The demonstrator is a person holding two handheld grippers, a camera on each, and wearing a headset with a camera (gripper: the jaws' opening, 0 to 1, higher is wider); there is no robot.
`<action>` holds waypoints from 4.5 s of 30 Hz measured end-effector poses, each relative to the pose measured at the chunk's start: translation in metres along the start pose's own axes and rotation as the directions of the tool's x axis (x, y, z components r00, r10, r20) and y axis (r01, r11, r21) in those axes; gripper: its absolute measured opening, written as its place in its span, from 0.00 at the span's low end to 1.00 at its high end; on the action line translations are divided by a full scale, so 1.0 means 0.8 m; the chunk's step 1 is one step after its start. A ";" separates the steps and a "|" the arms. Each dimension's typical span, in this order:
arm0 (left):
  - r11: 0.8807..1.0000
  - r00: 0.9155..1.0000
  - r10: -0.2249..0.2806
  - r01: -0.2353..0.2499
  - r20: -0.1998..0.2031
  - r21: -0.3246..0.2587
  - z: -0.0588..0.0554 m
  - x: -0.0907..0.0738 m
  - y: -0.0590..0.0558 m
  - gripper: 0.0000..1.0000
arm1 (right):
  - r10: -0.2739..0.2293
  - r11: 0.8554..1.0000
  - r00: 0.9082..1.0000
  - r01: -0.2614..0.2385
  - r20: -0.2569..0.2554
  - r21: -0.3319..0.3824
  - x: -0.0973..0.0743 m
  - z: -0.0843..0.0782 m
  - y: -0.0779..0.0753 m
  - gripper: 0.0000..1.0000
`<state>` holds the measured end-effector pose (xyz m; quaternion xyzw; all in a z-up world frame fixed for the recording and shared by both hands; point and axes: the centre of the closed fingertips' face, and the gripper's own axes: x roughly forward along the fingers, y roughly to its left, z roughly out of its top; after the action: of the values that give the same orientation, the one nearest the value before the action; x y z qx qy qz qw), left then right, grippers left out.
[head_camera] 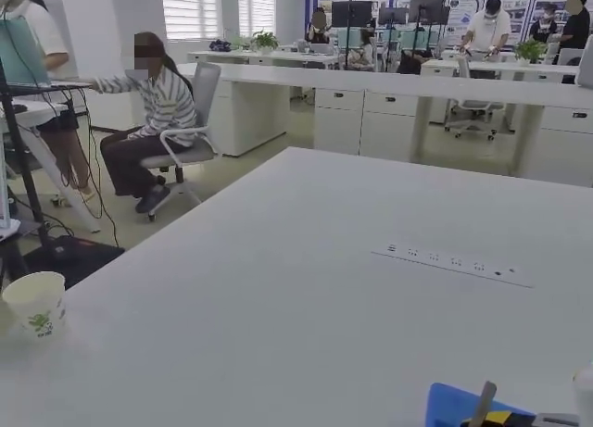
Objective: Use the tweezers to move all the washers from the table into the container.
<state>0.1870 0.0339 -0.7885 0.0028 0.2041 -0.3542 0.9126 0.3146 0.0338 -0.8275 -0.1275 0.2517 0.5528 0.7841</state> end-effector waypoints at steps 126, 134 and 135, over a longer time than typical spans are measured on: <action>0.756 0.782 -0.276 0.536 -0.558 0.377 -0.036 0.060 -0.027 0.00 | 0.094 0.938 0.934 -0.200 -0.344 -0.284 -0.078 -0.114 0.100 0.06; 0.761 0.755 -0.250 0.540 -0.606 0.359 -0.062 0.070 -0.008 0.00 | 0.093 0.936 0.932 -0.202 -0.350 -0.289 -0.067 -0.120 0.097 0.06; 0.762 0.753 -0.247 0.540 -0.609 0.358 -0.065 0.071 -0.007 0.00 | 0.091 0.936 0.933 -0.200 -0.349 -0.289 -0.065 -0.121 0.096 0.06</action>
<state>0.2022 0.0011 -0.8565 0.2982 0.3397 -0.5717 0.6847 0.2050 -0.0269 -0.8746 -0.3242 0.2954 0.6143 0.6559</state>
